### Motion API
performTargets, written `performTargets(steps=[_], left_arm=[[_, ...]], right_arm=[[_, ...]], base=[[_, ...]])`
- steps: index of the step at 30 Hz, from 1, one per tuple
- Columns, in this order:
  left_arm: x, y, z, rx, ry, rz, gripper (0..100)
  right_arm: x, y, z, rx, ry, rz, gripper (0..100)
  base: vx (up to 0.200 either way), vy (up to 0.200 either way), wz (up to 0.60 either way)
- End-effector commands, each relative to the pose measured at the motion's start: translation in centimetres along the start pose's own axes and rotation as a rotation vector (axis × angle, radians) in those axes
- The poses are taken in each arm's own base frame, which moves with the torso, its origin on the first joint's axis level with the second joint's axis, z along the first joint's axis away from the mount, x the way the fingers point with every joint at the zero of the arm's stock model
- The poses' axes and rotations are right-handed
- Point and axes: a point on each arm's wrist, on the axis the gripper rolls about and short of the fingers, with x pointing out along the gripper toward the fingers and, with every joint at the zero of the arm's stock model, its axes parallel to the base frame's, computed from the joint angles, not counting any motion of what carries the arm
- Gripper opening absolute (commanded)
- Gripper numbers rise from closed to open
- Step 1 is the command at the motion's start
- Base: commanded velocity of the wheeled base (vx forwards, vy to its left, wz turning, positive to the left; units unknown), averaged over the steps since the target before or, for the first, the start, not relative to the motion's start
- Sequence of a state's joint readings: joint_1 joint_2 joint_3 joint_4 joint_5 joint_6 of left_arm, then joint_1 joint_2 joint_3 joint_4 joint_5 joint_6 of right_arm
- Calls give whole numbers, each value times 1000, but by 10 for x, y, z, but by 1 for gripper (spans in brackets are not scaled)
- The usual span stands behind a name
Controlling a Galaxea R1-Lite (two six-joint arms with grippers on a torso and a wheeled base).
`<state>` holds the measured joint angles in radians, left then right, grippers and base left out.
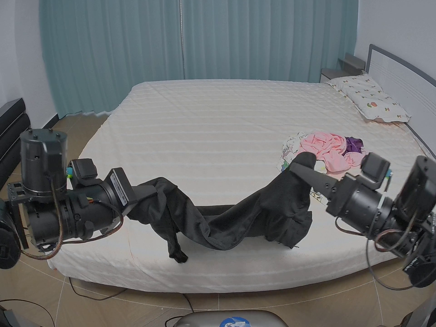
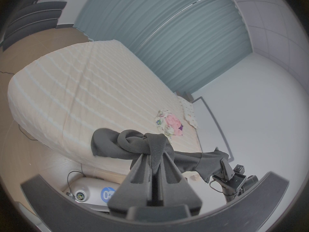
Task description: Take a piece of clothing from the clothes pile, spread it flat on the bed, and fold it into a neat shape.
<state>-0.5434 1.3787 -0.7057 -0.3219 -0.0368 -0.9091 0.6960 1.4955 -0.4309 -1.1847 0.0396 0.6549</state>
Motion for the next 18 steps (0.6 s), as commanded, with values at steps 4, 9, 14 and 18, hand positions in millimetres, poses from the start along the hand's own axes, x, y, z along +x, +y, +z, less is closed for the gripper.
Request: performTargets(steps=[4,9,14,18], left_arm=[[-46,-30,30,-92,-123,-159,0],[-29,-21,44,-114,-164,-79,0],[-2,-5,53,-139,-175,16,0],[33,7,60,-159,-146,85,0]], right_arm=[[-79,83,108,136,-270,215,0],[-46,54,141,153,-281,96,0],[14,2,143,195,-211,-25,0],[76,-52,129,222,-150,-129,0]], base=[[0,0,0],[0,0,0],[0,0,0],[0,0,0]])
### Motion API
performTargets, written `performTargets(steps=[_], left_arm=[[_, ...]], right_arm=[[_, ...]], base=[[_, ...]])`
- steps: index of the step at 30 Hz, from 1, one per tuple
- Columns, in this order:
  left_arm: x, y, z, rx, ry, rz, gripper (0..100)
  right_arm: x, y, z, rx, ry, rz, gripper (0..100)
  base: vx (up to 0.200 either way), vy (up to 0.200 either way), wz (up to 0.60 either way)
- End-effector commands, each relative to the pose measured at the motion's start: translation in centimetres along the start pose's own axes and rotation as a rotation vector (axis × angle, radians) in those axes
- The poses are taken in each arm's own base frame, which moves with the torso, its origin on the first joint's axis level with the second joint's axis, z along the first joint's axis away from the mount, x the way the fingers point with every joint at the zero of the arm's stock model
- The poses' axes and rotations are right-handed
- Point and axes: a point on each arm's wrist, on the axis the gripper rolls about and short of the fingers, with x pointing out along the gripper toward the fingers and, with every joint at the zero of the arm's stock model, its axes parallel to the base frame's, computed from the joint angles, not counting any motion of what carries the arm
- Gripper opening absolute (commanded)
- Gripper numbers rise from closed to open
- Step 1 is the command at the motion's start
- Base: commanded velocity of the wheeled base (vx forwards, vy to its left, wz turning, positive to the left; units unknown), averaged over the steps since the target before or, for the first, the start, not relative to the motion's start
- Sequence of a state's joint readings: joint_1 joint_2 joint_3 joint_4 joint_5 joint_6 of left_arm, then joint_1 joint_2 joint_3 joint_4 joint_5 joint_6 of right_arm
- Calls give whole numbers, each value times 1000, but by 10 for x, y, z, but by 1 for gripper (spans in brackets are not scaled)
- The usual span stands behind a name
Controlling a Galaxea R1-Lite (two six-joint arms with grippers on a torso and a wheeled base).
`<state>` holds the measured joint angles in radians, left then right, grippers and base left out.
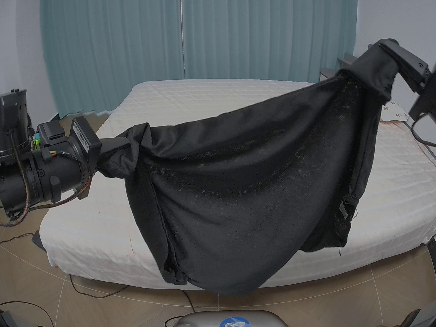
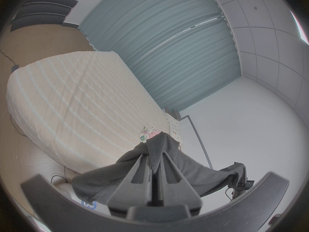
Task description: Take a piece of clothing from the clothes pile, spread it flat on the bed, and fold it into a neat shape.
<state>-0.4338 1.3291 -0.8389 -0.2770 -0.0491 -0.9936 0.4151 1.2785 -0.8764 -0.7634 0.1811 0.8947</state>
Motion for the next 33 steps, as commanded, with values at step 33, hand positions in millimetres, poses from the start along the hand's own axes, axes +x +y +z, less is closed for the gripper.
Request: performTargets(steps=[33], left_arm=[[232,140,39,-126,-24,338,0]], right_arm=[[191,-257,-114,-134,77,-255,0]], base=[[164,0,0]])
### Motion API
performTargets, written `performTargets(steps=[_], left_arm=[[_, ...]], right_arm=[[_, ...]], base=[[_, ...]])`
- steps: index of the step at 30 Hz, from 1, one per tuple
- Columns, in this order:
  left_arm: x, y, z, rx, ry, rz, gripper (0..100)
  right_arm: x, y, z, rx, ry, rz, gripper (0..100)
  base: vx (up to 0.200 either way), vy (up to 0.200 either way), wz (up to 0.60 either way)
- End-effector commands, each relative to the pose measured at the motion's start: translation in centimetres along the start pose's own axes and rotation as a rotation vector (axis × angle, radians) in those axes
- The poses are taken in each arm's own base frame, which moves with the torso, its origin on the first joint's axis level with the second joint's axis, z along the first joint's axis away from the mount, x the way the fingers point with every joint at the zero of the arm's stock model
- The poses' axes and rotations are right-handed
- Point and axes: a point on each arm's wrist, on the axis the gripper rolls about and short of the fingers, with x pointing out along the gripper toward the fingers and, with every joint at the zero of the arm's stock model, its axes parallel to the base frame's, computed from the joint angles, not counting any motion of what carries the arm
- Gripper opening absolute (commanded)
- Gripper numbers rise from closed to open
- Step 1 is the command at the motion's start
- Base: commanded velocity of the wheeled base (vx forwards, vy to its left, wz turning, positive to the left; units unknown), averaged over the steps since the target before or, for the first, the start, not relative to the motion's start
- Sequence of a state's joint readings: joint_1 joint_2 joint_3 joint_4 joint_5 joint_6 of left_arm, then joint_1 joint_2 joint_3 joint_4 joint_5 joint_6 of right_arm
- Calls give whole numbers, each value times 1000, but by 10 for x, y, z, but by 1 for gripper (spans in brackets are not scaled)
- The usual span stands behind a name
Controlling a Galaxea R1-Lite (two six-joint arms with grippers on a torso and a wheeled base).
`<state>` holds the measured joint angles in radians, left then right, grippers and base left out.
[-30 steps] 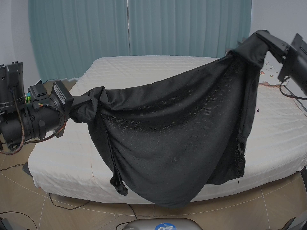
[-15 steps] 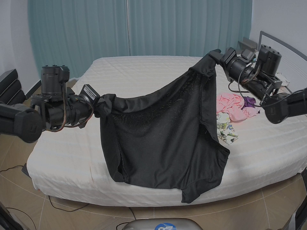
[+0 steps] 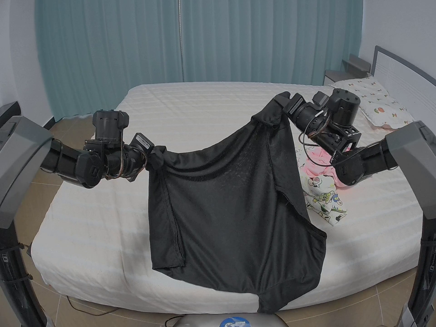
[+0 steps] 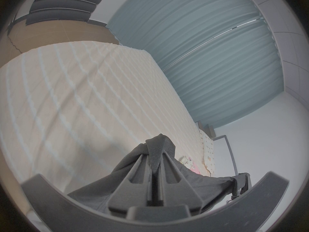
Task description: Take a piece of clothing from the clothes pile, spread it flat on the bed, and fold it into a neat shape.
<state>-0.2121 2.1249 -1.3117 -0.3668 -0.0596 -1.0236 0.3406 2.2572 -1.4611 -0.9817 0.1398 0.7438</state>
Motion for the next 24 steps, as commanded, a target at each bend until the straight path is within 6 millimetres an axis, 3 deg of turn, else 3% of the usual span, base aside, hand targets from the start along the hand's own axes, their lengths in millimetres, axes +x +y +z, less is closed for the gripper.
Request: performTargets(steps=[1,4,5,7,8,12,16,17,24], left_arm=[[28,17,-7,-14,22,39,0],[35,18,-6,-22,19,38,0],[40,20,-6,-27,19,40,0],[41,21,-6,-27,19,42,0],[47,25,-5,-31,22,46,0],[58,35,-10,-33,38,66,0],[65,45,-11,-38,42,90,0],[65,47,-11,-40,41,94,100],[75,60,5,-52,-6,110,100]], right_arm=[[12,-34,-35,4,50,-58,0],[14,-42,-43,4,64,-74,0],[15,-50,-50,0,75,-85,100],[16,-51,-51,0,76,-86,100],[18,-65,-61,-1,85,-106,100],[17,-80,-76,2,101,-143,100],[15,-87,-82,0,105,-177,100],[13,-89,-85,2,117,-188,100],[9,-105,-82,-17,105,-241,100]], base=[[0,0,0],[0,0,0],[0,0,0],[0,0,0],[0,0,0],[0,0,0],[0,0,0],[0,0,0],[0,0,0]])
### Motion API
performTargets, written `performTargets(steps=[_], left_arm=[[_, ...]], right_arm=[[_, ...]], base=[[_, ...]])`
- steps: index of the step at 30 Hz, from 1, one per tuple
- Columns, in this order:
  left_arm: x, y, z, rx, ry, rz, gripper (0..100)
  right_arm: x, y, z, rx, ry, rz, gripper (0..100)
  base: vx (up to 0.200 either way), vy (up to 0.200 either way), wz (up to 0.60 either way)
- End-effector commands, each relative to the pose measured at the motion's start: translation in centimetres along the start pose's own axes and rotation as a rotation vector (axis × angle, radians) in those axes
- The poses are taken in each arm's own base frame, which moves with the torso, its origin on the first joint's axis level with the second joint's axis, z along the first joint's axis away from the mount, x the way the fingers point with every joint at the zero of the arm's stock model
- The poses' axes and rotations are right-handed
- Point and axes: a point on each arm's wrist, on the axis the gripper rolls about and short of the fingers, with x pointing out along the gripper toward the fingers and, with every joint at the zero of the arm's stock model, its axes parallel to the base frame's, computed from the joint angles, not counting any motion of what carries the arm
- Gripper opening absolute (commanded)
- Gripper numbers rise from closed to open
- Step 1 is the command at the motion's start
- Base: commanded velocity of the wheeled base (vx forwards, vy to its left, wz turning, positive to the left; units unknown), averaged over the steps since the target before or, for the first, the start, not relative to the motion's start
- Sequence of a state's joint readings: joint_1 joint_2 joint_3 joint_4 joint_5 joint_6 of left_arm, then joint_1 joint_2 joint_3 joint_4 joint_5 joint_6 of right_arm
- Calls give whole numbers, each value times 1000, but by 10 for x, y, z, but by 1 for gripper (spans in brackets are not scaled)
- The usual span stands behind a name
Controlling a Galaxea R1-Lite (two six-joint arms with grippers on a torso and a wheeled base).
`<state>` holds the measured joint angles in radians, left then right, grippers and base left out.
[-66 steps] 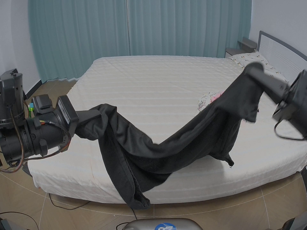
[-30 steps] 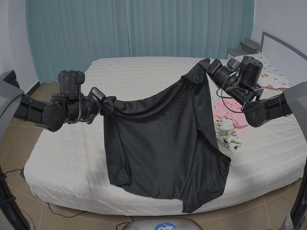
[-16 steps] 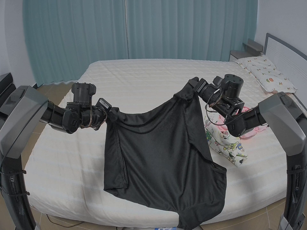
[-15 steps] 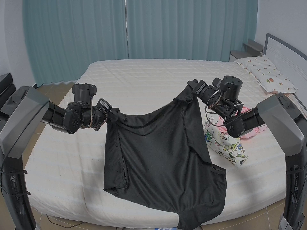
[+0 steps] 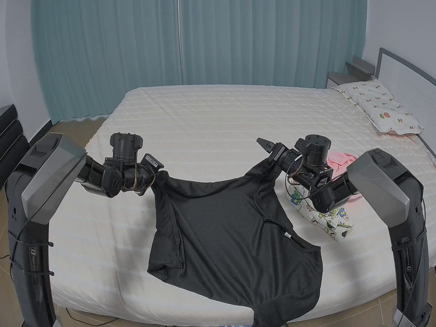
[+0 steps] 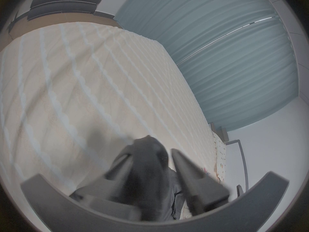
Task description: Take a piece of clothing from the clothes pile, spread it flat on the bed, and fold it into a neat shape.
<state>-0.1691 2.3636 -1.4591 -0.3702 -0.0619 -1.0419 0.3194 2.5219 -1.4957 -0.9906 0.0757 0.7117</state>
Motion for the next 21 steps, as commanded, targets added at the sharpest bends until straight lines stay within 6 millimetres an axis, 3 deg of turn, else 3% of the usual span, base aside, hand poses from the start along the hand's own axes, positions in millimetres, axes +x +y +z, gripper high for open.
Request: performTargets(steps=[1,6,11,15,18,21], left_arm=[[8,10,14,-14,-37,17,100],[4,16,29,-26,-68,25,100],[3,24,43,38,-102,37,100],[6,24,54,90,-148,54,100],[6,25,54,88,-150,59,100],[5,30,49,83,-129,81,100]], right_arm=[[1,-18,1,-17,-28,-70,100],[1,-33,-12,-39,-21,-148,100],[-1,-62,-31,-159,111,-277,100],[1,-60,-25,-152,58,-259,100],[6,-50,-12,-121,-65,-174,100],[2,-50,-10,-107,-67,-174,100]], base=[[0,0,0],[0,0,0],[0,0,0],[0,0,0],[0,0,0],[0,0,0]])
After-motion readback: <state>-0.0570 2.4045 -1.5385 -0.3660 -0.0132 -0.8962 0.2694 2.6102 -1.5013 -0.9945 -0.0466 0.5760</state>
